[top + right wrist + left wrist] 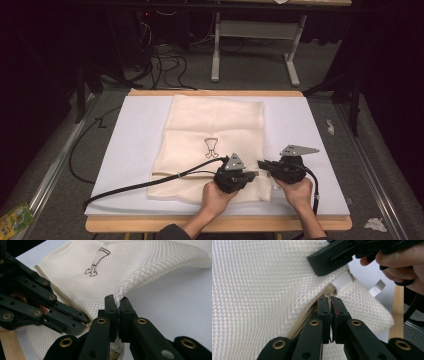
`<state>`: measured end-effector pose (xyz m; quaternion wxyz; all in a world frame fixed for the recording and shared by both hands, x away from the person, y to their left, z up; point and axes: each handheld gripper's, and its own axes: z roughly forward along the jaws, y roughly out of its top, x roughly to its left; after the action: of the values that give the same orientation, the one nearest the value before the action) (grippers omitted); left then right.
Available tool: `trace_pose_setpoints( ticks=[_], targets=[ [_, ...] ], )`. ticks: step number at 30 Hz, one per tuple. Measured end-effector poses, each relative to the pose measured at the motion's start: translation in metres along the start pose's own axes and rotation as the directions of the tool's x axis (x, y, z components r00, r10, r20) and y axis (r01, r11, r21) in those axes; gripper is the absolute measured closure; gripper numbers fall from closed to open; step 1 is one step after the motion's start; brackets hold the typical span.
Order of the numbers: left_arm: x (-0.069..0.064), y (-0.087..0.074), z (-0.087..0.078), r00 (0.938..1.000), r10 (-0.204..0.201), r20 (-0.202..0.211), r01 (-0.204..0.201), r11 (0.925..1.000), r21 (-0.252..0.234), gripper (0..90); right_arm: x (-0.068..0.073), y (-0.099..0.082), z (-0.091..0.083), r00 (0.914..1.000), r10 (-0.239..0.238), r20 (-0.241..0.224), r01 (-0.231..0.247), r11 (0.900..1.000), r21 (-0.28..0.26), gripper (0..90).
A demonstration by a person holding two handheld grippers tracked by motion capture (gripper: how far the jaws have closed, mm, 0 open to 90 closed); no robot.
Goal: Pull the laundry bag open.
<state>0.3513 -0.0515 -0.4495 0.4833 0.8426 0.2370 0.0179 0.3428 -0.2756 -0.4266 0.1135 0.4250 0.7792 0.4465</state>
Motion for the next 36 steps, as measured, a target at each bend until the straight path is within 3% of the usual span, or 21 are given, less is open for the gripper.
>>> trace_pose_setpoints(
  ticks=[14, 32, 36],
  targets=[
    [0.000, 0.001, -0.005, 0.9999, 0.010, -0.005, -0.010, 0.9999, 0.000, 87.1, -0.002, 0.000, -0.001, 1.0000, -0.003, 0.001, 0.003, 0.9999, -0.013, 88.7],
    [0.007, -0.003, -0.011, 0.9999, -0.010, 0.003, 0.010, 0.9999, -0.005, 87.0, -0.005, 0.001, -0.001, 1.0000, 0.003, 0.003, -0.003, 1.0000, 0.004, 88.5],
    [0.007, -0.001, -0.015, 1.0000, 0.002, -0.003, -0.002, 0.9999, -0.016, 87.0, -0.004, 0.003, 0.000, 1.0000, 0.001, 0.002, -0.001, 1.0000, 0.009, 88.3]
  ],
)
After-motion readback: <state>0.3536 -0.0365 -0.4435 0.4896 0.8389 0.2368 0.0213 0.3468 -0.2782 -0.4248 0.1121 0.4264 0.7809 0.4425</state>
